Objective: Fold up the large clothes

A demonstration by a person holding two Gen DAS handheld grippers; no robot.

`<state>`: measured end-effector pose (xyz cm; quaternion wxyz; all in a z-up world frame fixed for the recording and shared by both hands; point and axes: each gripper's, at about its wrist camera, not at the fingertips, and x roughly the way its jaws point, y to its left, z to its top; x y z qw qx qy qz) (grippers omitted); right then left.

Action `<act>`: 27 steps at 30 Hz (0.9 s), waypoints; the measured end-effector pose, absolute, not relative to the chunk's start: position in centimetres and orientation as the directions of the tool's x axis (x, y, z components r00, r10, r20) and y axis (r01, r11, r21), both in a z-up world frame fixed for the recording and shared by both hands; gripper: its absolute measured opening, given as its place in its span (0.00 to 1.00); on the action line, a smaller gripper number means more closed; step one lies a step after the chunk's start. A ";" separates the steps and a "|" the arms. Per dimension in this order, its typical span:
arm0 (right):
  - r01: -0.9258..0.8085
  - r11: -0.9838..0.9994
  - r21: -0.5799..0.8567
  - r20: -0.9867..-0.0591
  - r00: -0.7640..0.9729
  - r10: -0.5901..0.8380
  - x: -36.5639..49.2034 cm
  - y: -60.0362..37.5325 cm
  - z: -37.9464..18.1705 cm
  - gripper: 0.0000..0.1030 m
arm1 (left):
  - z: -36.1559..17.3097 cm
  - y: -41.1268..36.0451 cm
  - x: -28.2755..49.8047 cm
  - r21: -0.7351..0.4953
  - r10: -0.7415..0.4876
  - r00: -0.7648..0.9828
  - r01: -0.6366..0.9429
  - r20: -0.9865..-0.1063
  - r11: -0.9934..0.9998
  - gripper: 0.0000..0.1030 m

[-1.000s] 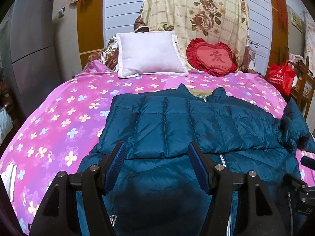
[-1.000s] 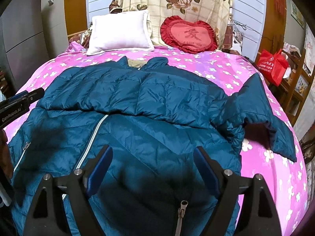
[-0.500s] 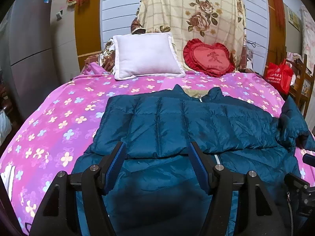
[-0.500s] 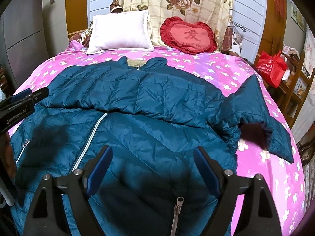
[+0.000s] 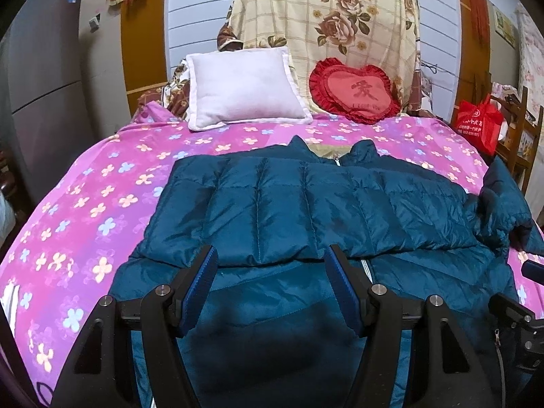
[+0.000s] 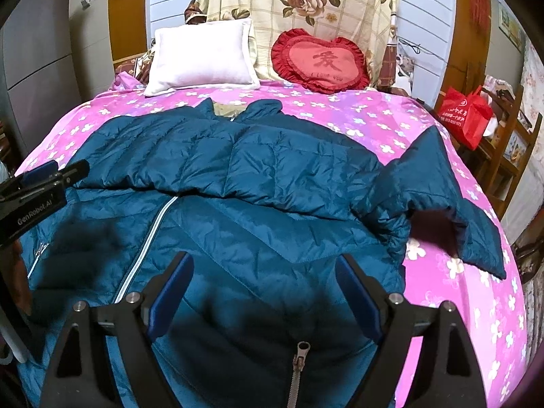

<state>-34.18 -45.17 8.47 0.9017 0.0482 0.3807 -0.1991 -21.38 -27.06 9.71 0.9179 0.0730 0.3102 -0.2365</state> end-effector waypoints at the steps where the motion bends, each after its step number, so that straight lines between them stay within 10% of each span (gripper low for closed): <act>1: 0.398 0.915 -0.063 -0.707 0.629 -0.323 -34.1 -45.2 8.4 0.86 | 9.6 -27.1 -21.4 -0.011 -0.388 0.695 0.480 -0.605 0.877 0.45; 27: 0.447 0.892 -0.069 -0.696 0.619 -0.364 -34.9 -47.4 9.2 0.86 | 8.7 -27.3 -20.7 -0.027 -0.387 0.669 0.482 -0.634 0.876 0.45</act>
